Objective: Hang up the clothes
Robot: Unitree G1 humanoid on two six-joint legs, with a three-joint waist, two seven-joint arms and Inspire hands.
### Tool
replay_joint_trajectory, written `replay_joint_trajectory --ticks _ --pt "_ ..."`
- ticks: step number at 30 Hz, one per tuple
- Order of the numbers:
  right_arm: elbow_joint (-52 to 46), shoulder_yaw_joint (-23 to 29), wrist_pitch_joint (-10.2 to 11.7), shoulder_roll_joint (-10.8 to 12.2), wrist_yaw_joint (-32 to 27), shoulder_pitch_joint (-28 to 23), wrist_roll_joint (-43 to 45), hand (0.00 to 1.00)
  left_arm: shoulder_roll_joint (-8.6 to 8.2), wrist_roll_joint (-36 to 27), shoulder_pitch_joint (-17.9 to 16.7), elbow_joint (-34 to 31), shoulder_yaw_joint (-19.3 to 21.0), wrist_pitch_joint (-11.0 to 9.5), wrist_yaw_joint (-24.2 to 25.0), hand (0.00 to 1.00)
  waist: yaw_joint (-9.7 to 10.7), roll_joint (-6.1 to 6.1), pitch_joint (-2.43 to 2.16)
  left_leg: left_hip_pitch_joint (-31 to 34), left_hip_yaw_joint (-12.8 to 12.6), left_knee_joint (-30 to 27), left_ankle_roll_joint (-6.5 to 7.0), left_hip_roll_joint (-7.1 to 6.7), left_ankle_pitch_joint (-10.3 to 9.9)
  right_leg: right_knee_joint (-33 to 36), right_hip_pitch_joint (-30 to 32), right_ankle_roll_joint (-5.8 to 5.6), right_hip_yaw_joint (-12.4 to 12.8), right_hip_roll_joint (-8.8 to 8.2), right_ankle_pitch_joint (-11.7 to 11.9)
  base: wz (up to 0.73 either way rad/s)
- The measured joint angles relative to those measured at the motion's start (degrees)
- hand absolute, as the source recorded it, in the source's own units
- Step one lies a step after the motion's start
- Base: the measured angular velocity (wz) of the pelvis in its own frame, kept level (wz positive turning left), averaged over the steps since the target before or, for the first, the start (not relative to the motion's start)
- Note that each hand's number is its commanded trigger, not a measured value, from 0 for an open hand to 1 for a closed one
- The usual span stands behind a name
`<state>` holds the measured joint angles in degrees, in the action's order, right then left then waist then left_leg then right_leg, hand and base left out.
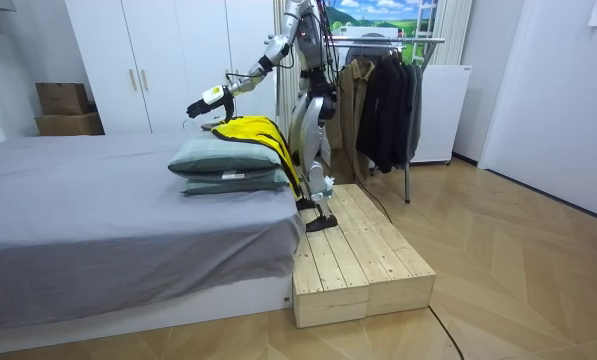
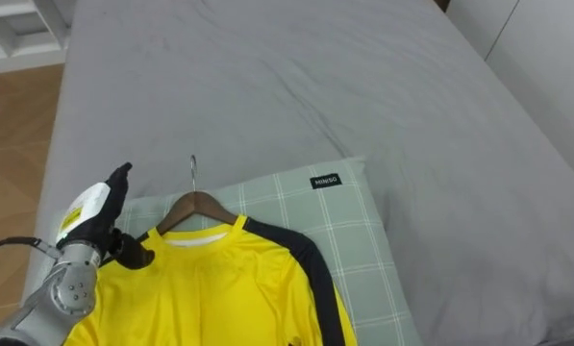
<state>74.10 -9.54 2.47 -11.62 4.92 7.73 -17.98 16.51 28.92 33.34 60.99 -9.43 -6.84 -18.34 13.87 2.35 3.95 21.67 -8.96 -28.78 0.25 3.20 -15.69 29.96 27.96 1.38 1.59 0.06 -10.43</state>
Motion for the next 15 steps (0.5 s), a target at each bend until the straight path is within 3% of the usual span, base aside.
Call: replay_joint_trajectory --ticks 15 --pt "-0.6 -0.5 -0.3 0.2 -0.4 1.3 0.5 0.0 -0.04 -0.1 0.0 6.5 -1.1 0.7 2.2 0.0 0.2 -0.65 0.41 -0.2 -0.8 -0.9 -0.21 -0.44 -0.3 3.5 1.2 0.07 1.4 -0.17 -1.7 -0.01"
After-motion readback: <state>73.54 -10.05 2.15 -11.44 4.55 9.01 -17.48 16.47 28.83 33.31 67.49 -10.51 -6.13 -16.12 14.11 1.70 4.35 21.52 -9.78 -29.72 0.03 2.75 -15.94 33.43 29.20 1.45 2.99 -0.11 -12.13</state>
